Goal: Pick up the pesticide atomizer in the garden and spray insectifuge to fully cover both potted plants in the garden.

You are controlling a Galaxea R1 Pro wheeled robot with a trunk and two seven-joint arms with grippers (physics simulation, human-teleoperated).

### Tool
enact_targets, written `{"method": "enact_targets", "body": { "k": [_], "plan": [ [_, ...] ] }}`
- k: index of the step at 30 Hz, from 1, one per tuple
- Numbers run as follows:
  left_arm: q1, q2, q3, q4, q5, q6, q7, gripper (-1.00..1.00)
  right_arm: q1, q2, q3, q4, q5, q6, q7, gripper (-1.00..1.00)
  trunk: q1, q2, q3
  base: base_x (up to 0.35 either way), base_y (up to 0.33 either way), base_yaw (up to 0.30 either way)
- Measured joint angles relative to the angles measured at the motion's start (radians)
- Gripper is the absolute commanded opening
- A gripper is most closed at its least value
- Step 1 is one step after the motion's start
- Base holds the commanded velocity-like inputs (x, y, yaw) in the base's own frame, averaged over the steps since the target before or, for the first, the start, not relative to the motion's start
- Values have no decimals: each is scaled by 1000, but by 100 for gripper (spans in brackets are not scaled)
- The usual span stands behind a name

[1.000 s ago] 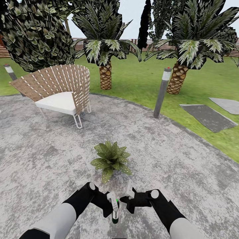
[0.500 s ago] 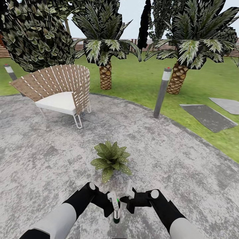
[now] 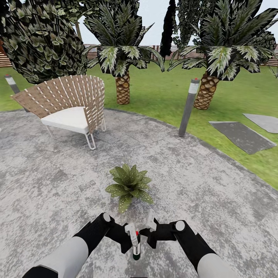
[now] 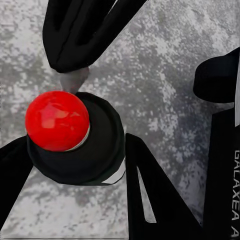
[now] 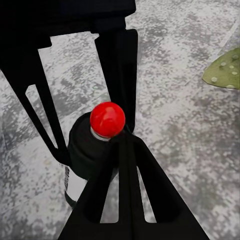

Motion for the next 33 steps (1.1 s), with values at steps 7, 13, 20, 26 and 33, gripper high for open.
{"method": "enact_targets", "body": {
  "k": [7, 13, 20, 26, 33],
  "plan": [
    [0, 81, -6, 2, -12, 8, -2, -100, 0, 0, 1, 3, 3, 0, 0, -100, 0, 0, 0, 0, 0, 0],
    [1, 189, -10, 4, -13, 12, -3, -100, 0, -2, 2, 7, 5, -1, -1, -100, 0, 0, 0, 0, 0, 0],
    [2, 232, -16, 124, -5, 1, 79, -100, 0, -31, -5, 13, 7, -5, -10, 100, 0, 0, 0, 0, 0, 0],
    [4, 223, 1, 198, 79, -4, 224, -100, 1, -84, -18, 100, 1, -8, -73, 100, 0, 0, 0, 0, 0, 0],
    [98, 210, 0, 203, 375, -84, 476, -100, 8, -122, -222, 413, -44, -112, -608, 100, 0, 0, 0, 0, 0, 0]
  ]
}}
